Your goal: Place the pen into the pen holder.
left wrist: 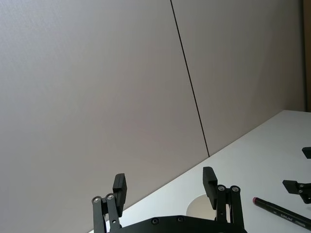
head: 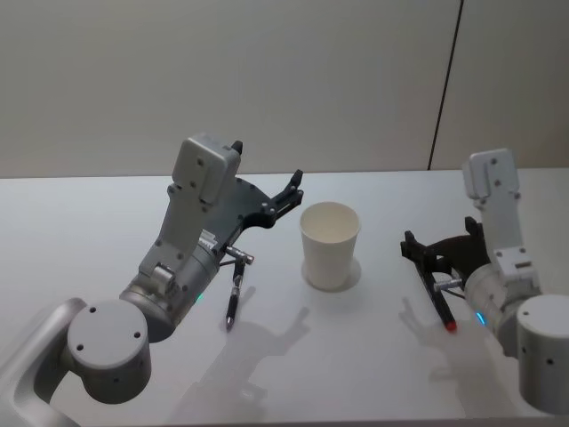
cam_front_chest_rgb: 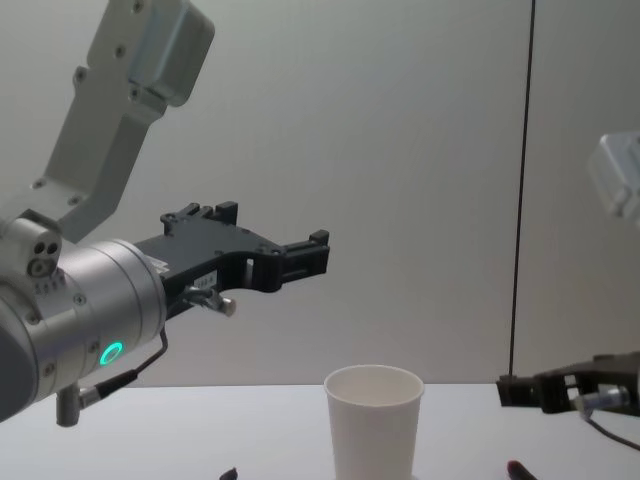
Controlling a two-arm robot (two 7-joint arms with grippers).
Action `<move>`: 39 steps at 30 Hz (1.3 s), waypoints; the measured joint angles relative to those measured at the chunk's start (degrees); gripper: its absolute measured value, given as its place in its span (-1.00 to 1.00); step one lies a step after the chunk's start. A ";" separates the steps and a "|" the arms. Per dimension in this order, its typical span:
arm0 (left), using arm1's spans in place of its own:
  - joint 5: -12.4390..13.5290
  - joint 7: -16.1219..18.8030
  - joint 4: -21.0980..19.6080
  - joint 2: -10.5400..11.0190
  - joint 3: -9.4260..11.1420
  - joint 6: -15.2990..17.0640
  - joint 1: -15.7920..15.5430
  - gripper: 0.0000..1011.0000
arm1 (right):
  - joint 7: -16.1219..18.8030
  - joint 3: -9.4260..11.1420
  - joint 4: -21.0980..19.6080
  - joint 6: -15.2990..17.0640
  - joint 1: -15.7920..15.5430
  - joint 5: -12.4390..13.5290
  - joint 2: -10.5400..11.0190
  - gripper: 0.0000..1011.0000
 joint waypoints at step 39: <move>0.00 0.00 0.00 0.00 0.00 0.00 0.00 0.99 | 3.07 2.69 14.62 -0.17 5.47 3.66 -3.01 0.98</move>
